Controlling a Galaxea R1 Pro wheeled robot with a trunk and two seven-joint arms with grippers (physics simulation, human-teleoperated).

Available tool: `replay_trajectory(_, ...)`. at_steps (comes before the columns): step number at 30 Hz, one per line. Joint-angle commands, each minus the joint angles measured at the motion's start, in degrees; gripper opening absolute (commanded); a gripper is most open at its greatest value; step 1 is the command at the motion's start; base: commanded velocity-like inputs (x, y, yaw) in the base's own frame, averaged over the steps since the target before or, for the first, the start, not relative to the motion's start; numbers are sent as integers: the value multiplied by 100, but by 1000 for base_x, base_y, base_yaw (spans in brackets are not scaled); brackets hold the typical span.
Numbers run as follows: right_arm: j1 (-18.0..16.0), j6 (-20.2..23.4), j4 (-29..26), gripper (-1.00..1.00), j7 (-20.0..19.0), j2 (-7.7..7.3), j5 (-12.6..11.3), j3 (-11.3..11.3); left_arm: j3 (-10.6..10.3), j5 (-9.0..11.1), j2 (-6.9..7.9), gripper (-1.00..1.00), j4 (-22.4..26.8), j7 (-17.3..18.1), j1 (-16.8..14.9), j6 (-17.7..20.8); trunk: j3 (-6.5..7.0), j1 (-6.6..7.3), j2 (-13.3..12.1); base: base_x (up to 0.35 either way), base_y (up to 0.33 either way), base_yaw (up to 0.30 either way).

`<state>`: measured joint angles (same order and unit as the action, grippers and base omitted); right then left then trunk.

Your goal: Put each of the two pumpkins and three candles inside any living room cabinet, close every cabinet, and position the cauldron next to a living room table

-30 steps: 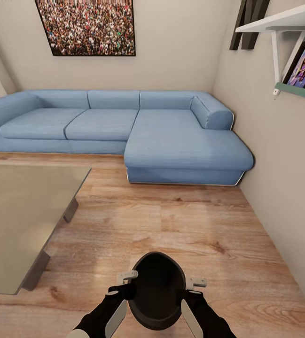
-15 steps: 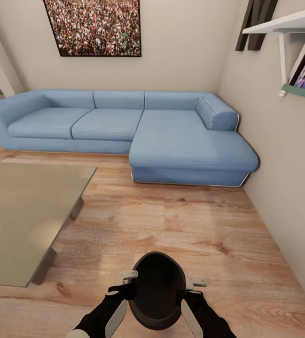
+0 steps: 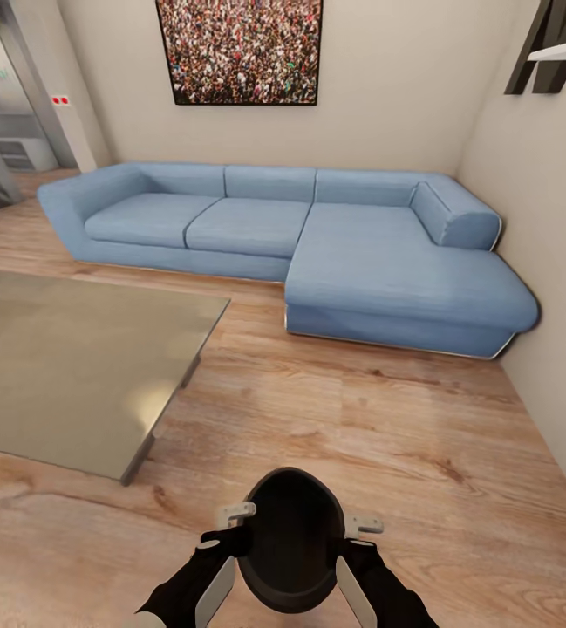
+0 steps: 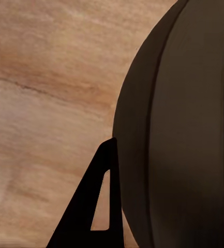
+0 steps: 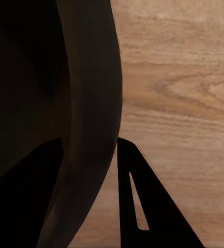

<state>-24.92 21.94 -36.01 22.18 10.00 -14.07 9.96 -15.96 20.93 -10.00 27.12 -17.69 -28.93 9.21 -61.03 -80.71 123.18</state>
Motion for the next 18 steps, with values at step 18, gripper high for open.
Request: replay_trajectory(18,-4,20,-20,-100,41,0,25,8,-21,17,0,-100,4,-51,-1,30,-4,1,2,0,0,285)
